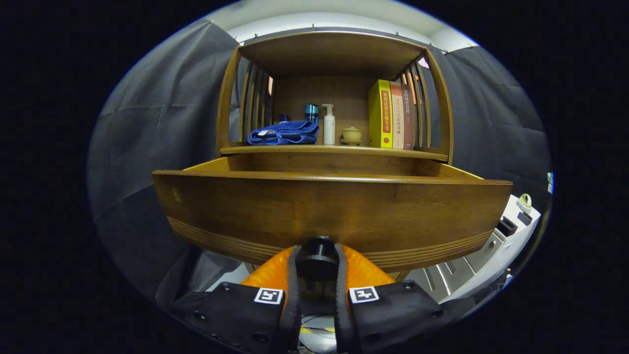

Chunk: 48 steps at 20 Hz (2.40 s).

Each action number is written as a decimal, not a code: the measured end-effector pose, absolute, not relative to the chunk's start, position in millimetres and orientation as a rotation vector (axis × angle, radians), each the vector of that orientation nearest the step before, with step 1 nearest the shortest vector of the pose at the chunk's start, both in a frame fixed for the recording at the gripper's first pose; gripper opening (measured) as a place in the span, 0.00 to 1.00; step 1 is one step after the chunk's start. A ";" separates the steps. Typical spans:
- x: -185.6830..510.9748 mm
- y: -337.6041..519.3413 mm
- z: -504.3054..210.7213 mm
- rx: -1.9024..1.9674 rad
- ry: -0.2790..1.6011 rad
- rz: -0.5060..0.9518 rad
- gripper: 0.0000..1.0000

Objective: Pull open the drawer, take out the items inside it, and place them on the countertop above the cabinet.

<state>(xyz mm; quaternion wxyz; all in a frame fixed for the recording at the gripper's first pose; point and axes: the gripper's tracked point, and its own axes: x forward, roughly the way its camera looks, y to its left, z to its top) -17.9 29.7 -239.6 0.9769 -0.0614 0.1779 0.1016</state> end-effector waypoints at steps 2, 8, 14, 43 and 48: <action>-19.0 27.4 -240.9 -0.125 0.366 0.196 0.48; -30.3 34.7 -225.6 -0.107 0.335 0.242 0.86; -31.2 17.4 -121.7 -0.016 0.174 0.261 0.98; 142.1 42.7 -249.5 -0.261 1.184 0.185 0.99; 137.1 44.1 -266.3 -0.268 1.310 0.169 0.96</action>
